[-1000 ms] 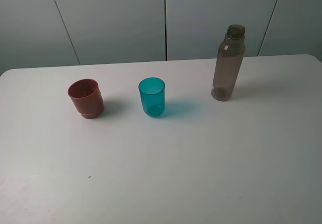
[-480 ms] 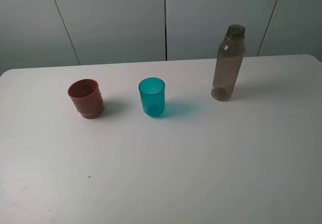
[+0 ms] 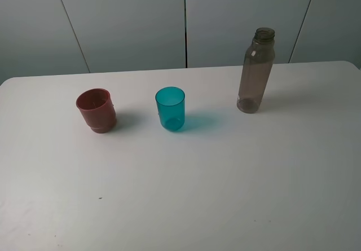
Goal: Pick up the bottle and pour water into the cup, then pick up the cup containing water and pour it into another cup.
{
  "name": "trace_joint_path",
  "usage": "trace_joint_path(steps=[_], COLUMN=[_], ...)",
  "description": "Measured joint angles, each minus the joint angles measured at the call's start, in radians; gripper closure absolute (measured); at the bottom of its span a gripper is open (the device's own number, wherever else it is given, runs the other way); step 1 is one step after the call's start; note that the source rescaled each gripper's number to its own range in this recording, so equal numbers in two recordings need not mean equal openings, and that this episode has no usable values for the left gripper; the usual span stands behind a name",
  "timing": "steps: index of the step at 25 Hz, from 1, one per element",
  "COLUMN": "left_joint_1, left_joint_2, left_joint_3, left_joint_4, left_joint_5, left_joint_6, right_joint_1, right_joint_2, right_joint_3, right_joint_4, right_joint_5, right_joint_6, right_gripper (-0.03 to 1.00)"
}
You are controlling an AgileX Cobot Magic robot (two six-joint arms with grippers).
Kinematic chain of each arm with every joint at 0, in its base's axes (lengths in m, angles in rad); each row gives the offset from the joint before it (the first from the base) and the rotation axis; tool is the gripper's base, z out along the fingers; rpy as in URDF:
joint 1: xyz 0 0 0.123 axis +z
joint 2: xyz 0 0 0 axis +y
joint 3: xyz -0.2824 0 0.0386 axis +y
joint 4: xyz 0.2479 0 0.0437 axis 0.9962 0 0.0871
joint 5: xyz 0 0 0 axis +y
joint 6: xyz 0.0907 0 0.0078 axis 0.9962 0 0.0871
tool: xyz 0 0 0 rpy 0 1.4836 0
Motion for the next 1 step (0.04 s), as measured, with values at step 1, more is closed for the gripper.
trace_joint_path(steps=[1], left_joint_1=[0.000], left_joint_2=[0.000], left_joint_3=[0.000], left_joint_4=[0.000], left_joint_5=[0.000], left_joint_6=[0.000], right_joint_1=[0.000], right_joint_2=[0.000], right_joint_3=[0.000], right_joint_4=[0.000], right_joint_5=[0.000], right_joint_6=[0.000], right_gripper=[-0.03])
